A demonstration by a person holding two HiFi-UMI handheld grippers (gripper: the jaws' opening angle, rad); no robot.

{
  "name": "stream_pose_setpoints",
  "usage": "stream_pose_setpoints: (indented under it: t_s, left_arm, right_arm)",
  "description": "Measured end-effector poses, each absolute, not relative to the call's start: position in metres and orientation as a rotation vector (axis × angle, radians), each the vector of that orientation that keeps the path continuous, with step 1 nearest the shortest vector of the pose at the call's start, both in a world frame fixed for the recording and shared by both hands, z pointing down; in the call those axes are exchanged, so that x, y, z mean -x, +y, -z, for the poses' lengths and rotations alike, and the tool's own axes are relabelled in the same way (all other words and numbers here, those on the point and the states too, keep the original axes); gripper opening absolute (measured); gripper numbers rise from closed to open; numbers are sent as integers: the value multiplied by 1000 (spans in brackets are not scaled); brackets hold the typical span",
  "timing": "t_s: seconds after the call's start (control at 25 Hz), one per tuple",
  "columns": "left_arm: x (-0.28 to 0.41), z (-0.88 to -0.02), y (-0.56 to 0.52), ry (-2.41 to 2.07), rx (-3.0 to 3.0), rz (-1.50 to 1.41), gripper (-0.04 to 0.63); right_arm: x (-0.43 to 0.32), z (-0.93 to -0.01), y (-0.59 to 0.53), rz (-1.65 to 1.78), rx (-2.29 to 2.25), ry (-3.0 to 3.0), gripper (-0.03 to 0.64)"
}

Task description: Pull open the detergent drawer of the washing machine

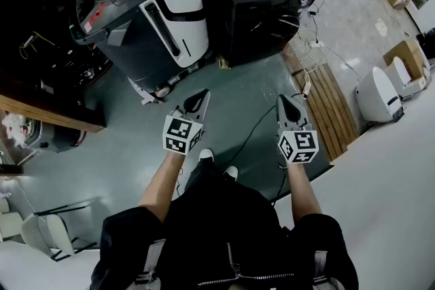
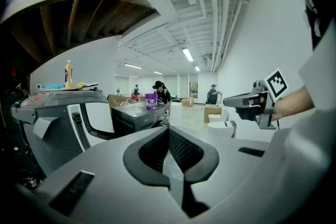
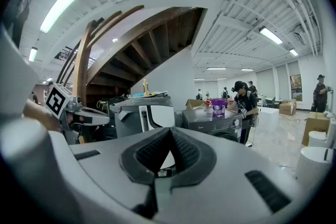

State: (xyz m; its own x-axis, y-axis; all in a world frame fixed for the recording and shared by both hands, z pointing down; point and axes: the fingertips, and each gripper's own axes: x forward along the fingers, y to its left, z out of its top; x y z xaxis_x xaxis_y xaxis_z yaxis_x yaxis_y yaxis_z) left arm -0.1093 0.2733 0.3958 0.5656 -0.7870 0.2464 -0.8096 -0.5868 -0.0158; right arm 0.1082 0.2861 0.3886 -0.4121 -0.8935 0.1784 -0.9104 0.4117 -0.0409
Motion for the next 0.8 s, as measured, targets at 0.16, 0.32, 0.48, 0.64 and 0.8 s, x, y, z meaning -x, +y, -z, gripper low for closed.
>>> stream_pose_setpoints:
  t_s: [0.16,0.32,0.48,0.64,0.8]
  left_arm:
    - [102,-395,282,-1352,-2704,-348,18]
    - [95,-395,288,-1349,-2715,-344,18]
    - [88,-397,293,-1333,-2721,-343,18]
    - [81,-405,298,-1285,-2718,-362,18]
    - [78,-405,301,-1295,-2708,-355,18]
  right_arm:
    - [-102,-382,297,-97,-1583,-2544,6]
    - [-103,-388,304,-142,-1556,-2558,6]
    - [-105,-397,310,-233,-1508,-2597,6]
    - [-110,-396,311,-183,-1545,-2567,6]
    - [-114,-388,312,-188,-1579,-2587,6]
